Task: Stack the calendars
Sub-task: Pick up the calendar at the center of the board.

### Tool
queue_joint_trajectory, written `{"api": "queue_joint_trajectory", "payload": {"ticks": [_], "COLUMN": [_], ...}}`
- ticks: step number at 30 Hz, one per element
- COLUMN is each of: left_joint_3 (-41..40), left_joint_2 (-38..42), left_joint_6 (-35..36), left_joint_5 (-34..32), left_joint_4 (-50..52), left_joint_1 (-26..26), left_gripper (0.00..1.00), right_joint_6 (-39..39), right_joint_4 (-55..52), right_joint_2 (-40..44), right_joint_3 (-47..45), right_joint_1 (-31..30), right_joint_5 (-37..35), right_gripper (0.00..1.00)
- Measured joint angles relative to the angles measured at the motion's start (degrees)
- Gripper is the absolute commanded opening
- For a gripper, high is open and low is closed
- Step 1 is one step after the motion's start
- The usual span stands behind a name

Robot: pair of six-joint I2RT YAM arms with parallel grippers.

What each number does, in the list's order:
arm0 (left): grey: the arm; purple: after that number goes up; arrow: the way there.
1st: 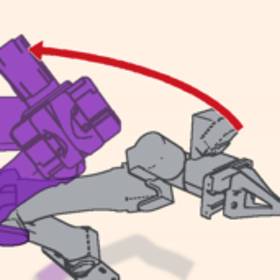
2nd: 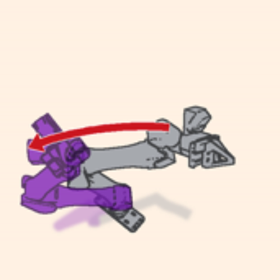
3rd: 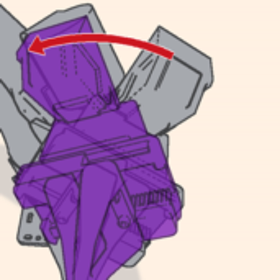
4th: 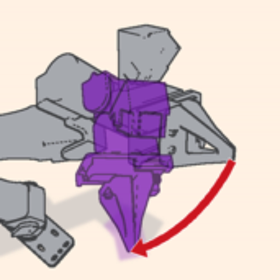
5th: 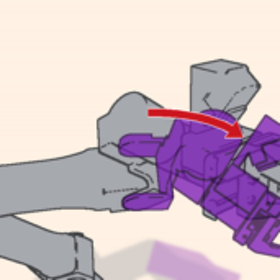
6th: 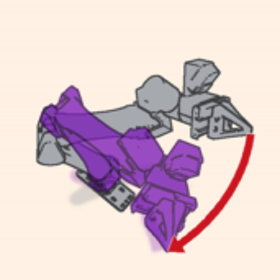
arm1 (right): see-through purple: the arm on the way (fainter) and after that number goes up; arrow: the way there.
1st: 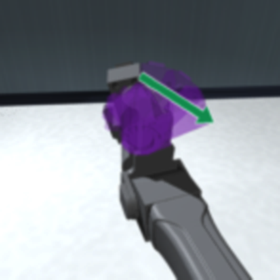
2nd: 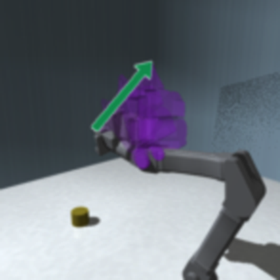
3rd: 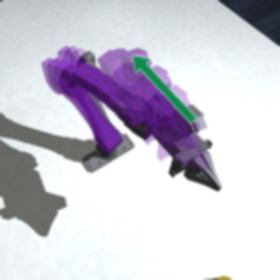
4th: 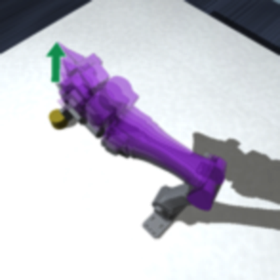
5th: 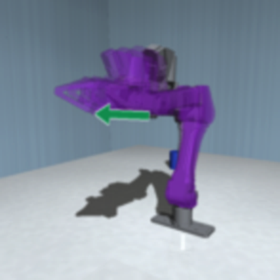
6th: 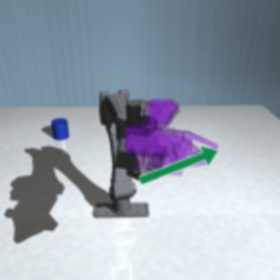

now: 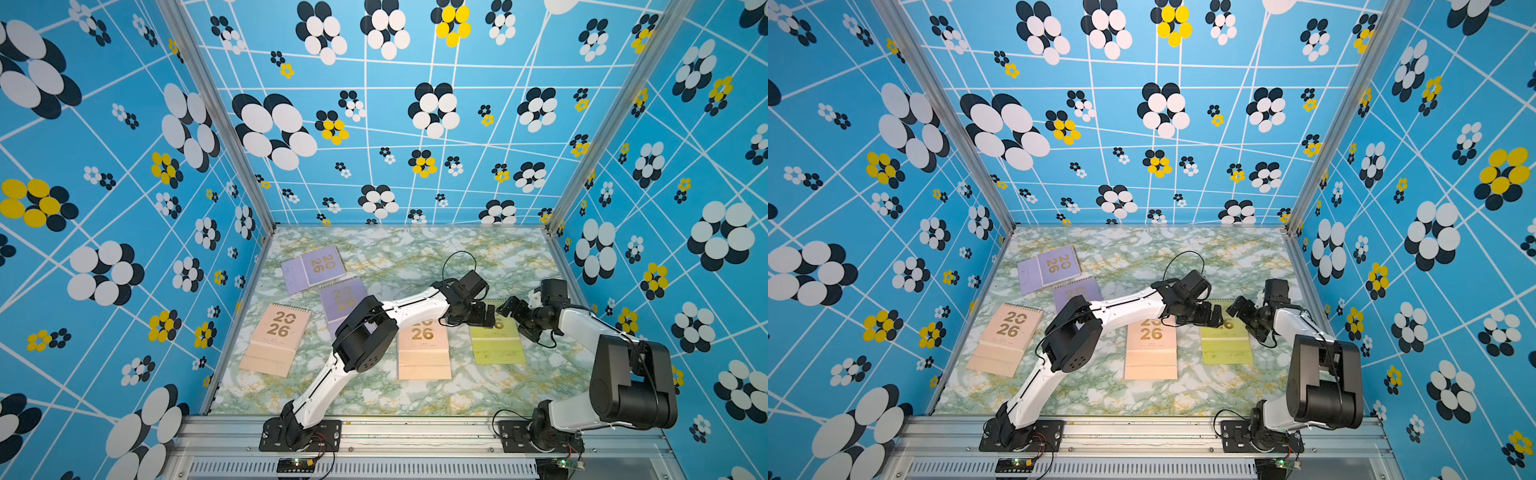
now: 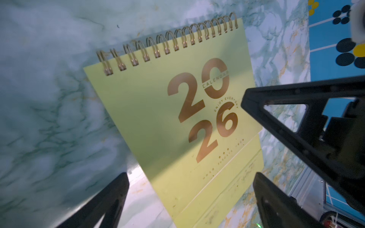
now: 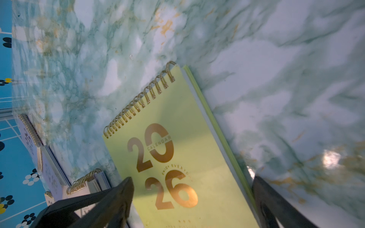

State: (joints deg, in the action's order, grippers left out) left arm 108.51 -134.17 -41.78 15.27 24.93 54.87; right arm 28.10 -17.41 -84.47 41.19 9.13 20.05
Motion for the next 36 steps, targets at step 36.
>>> {"api": "queue_joint_trajectory", "payload": {"ticks": [36], "left_joint_3": [2.95], "left_joint_2": [-2.82], "left_joint_6": [0.15], "left_joint_5": [2.08], "left_joint_4": [-2.27], "left_joint_1": [-2.27], "left_gripper": [0.97], "right_joint_6": [-2.21], "right_joint_4": [0.70], "right_joint_2": [2.47], "right_joint_3": [-3.06], "right_joint_1": [0.37], "right_joint_5": [6.56], "right_gripper": [0.77]}}
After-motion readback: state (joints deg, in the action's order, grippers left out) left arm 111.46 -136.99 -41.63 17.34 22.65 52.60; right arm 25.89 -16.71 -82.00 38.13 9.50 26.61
